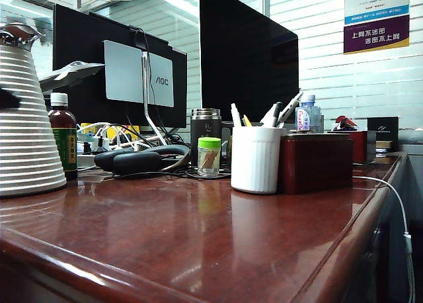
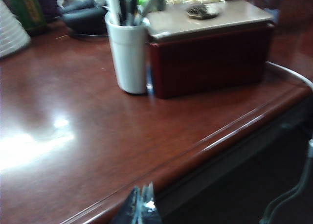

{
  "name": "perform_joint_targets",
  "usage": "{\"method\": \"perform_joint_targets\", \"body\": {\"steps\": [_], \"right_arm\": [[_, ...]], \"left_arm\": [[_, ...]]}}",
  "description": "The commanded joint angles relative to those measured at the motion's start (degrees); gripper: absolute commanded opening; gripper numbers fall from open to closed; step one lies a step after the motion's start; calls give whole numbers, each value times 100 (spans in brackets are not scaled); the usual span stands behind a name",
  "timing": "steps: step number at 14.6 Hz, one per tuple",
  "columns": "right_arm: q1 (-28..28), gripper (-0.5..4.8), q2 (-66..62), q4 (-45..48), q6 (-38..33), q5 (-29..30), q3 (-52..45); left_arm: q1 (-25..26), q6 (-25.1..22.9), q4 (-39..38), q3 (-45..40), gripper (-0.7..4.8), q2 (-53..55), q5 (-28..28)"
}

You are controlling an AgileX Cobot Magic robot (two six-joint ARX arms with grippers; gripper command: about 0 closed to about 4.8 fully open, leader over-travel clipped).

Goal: Pick up all the pens on the desk and put them into the pen holder one by one.

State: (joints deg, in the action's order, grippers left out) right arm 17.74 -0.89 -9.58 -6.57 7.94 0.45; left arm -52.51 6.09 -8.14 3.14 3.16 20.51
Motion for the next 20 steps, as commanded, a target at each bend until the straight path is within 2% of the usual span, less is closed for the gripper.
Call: {"method": "perform_joint_targets", "body": {"steps": [1,4,6,7,10,12,13,16,20], "right_arm": [[2,-7,15,55,39,-37,-28],[2,-7,15,55,37,-37,-28],[-109,-7,35,46,37,-15,-28],[-358,-7,72,94,37,83,-26],[-1554,-7,74,227,44,-667,-24],[-1902,-7,74,358,146,-691,-24],[-1908,-7,74,577,409,-667,-24],[-1930,-7,74,1152,553,-662,-24],[-1926,-7,74,1113,553,-654,-24]], "left_arm": [[236,-57,52,13,-5,24,-13],[435,-330,254,7,-5,0,66],[1121,-328,308,7,-5,-201,-490],[1587,-330,389,7,-5,-315,-782],[2708,-330,732,7,-5,-304,-837],[3209,-328,758,7,-5,-304,-951],[3383,-330,758,7,-5,-304,-975],[3423,-330,756,7,-5,-302,-981],[3421,-328,728,7,-5,-302,-984]]}}
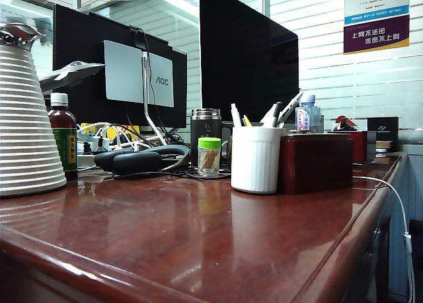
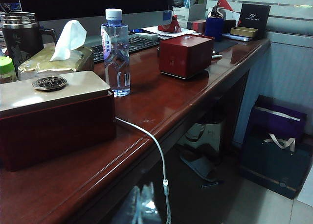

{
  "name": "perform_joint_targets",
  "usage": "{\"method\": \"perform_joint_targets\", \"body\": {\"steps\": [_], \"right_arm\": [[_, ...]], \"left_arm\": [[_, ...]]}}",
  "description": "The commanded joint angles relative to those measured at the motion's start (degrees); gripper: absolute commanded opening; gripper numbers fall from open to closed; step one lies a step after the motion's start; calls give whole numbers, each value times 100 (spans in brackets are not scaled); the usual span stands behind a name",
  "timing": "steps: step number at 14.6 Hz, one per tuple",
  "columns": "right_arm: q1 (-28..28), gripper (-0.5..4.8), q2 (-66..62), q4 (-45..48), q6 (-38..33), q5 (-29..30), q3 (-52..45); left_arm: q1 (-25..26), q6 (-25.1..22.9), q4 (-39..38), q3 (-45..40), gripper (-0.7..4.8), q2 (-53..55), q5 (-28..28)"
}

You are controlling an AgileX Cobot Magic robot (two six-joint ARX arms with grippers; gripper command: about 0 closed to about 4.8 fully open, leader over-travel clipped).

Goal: Pick up all the pens on the desk and put them into the pen holder one by one.

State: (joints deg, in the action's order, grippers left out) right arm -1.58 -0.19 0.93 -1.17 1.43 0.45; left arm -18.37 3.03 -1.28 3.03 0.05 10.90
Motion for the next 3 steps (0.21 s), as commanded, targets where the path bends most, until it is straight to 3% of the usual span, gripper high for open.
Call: {"method": "perform_joint_targets", "body": {"steps": [1,3], "right_arm": [[7,-7,4,59,13,-2,-24],[7,-7,4,59,13,-2,-24]], "left_arm": [[7,-22,39,17,-5,9,-22],[7,-22,24,17,-5,9,-22]]}}
